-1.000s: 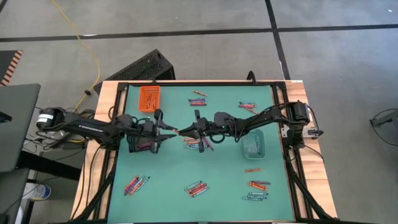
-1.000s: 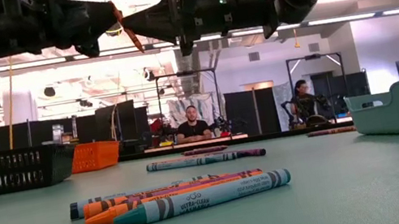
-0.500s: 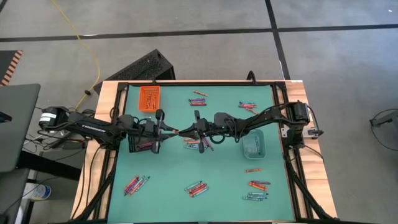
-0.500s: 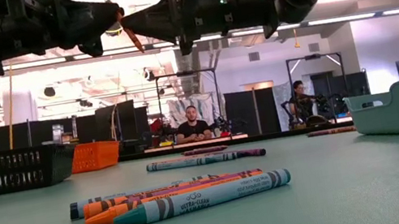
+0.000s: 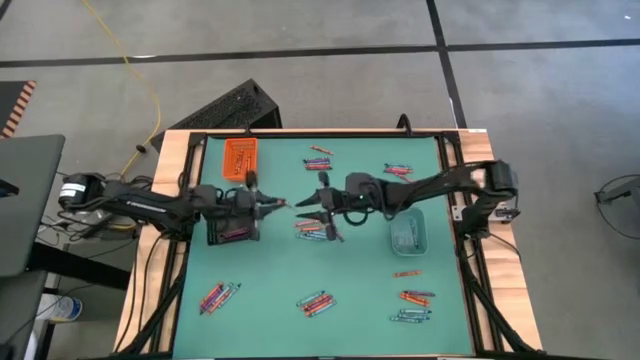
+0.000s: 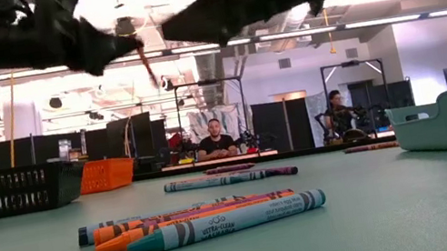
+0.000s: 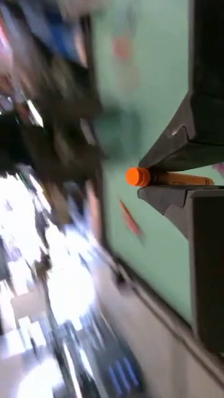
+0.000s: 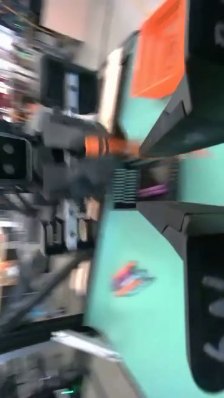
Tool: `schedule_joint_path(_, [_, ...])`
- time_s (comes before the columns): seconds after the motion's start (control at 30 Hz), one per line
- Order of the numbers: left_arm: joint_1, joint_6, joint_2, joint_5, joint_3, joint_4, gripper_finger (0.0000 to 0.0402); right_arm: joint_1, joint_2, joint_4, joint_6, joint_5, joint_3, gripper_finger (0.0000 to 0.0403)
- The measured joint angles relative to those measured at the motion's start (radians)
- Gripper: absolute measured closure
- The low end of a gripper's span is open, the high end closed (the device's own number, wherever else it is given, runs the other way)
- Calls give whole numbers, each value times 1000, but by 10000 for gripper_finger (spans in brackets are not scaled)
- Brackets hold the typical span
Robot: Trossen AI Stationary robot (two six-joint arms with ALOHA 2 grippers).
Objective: Sort crayons
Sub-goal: Put the orange crayon into the orange bin
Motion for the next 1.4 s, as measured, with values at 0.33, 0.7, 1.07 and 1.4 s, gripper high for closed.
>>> schedule_joint_path(0.33, [372, -131, -99, -167, 317, -1016, 394, 32, -107, -378, 53, 0, 0, 257])
schedule_joint_path(0.7, [909, -121, 133, 225, 489, -1197, 390, 55, 10, -323, 51, 0, 0, 257])
schedule_joint_path(1.07, [998, -107, 278, 255, 496, -1199, 388, 47, 31, -299, 51, 0, -1, 257])
schedule_joint_path(1.4, [996, -129, 261, 78, 496, -1214, 327, 47, 30, -293, 51, 0, -1, 257])
